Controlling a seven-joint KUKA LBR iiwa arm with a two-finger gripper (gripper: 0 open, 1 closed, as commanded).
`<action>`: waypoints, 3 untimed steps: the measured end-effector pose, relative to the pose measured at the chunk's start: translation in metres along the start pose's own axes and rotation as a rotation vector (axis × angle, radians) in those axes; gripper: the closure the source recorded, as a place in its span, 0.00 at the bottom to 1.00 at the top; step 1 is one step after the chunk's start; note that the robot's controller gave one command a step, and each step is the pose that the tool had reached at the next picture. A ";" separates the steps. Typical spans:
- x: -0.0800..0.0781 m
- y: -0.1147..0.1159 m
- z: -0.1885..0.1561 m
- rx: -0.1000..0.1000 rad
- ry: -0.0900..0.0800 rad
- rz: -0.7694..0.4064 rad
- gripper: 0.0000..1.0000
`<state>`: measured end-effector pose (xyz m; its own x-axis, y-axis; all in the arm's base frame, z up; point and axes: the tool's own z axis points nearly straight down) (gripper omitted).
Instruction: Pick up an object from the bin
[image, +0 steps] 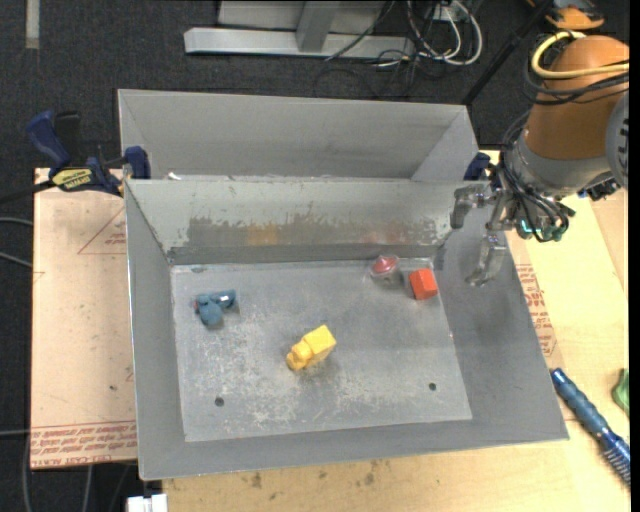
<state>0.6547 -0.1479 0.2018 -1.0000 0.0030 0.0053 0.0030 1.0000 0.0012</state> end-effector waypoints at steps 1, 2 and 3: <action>0.004 0.009 0.102 -0.001 0.001 -0.024 0.00; -0.002 0.023 0.124 -0.001 -0.006 0.041 0.00; -0.003 0.022 0.123 0.001 -0.008 0.040 1.00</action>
Offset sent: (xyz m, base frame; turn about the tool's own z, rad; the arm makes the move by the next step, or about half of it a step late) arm -0.0029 0.0078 -0.0960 -0.0258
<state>0.6570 -0.1253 0.0790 -0.9990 0.0435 -0.0029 0.0435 0.9991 0.0004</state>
